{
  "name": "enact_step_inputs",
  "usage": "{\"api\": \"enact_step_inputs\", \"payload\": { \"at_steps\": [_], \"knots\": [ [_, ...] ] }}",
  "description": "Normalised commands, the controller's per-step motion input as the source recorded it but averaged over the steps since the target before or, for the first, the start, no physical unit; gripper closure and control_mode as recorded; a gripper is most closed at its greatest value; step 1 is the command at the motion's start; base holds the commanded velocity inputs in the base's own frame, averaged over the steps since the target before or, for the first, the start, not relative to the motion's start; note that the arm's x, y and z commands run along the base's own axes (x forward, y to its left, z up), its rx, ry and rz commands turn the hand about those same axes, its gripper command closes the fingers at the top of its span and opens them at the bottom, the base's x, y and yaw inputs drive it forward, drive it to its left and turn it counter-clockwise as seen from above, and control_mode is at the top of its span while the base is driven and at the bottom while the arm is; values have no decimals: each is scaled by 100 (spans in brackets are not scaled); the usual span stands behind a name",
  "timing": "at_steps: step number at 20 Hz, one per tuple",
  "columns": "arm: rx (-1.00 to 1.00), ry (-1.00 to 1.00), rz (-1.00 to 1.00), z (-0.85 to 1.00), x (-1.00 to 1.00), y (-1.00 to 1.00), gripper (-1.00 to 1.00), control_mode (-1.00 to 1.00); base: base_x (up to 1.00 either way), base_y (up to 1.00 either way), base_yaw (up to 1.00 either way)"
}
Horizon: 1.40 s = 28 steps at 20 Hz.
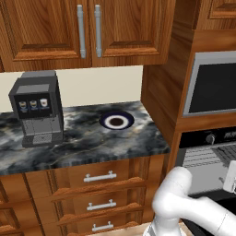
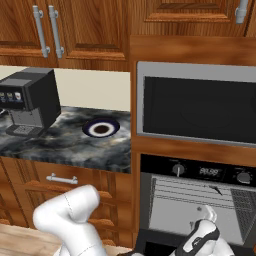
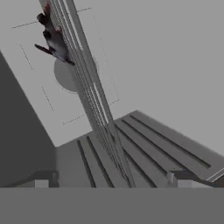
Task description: Take the fish from the oven and place it on the plate on the counter.
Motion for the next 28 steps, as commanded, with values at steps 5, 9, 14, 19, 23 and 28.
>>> {"api": "enact_step_inputs", "payload": {
  "at_steps": [5,9,14,19,23,28],
  "knots": [
    [20,-1,0,-13,3,-36,-100,-100,0,0,0],
    [23,-5,0,-14,23,-11,-100,-100,0,0,0],
    [27,-13,0,-24,36,0,-100,-100,0,0,0],
    [31,-10,0,-43,38,-4,-100,-100,0,0,0],
    [33,-7,0,-64,30,-13,-100,-100,0,0,0],
    [20,-2,0,-74,7,-7,-100,-100,0,0,0]
  ]
}}
